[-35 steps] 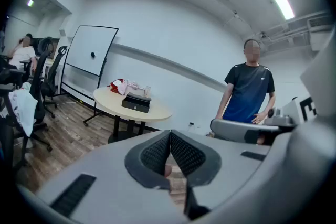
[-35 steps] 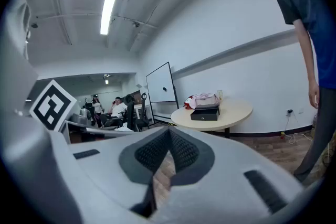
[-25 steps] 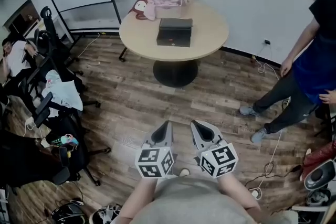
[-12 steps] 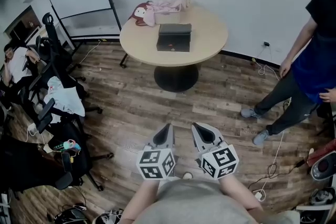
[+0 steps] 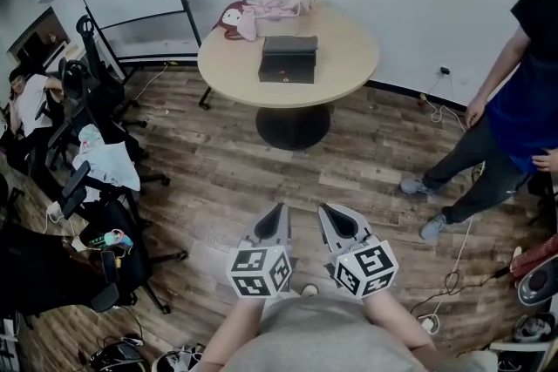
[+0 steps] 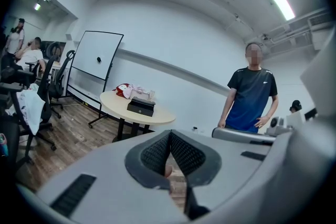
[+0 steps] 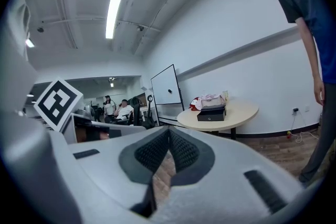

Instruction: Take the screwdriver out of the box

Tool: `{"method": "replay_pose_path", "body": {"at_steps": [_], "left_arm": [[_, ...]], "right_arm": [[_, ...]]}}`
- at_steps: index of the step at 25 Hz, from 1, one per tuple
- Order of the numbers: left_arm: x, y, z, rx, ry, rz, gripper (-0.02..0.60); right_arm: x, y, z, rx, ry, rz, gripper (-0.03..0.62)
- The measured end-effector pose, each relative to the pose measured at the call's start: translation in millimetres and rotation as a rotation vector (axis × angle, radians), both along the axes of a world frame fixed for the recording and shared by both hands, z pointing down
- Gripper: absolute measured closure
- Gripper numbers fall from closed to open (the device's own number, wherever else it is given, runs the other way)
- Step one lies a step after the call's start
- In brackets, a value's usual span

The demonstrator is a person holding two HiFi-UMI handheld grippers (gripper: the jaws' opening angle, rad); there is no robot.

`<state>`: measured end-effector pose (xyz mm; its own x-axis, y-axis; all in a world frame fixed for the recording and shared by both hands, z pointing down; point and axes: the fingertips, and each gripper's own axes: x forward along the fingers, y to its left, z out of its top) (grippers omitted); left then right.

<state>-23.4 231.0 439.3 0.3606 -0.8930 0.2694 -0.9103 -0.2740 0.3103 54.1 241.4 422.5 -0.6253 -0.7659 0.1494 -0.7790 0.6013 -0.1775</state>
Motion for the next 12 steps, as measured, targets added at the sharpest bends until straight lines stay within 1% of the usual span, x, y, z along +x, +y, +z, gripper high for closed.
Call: {"method": "replay_pose_path", "body": {"at_steps": [7,12], "left_arm": [[2,-8,0,-0.005,-0.010,-0.009,0.578],[2,-24,5,-0.015,-0.010,-0.011,0.577]], "right_arm": [[6,-11,4,-0.009,-0.005,0.003,0.594],[6,-27,6,-0.017,-0.005,-0.003,0.594]]}}
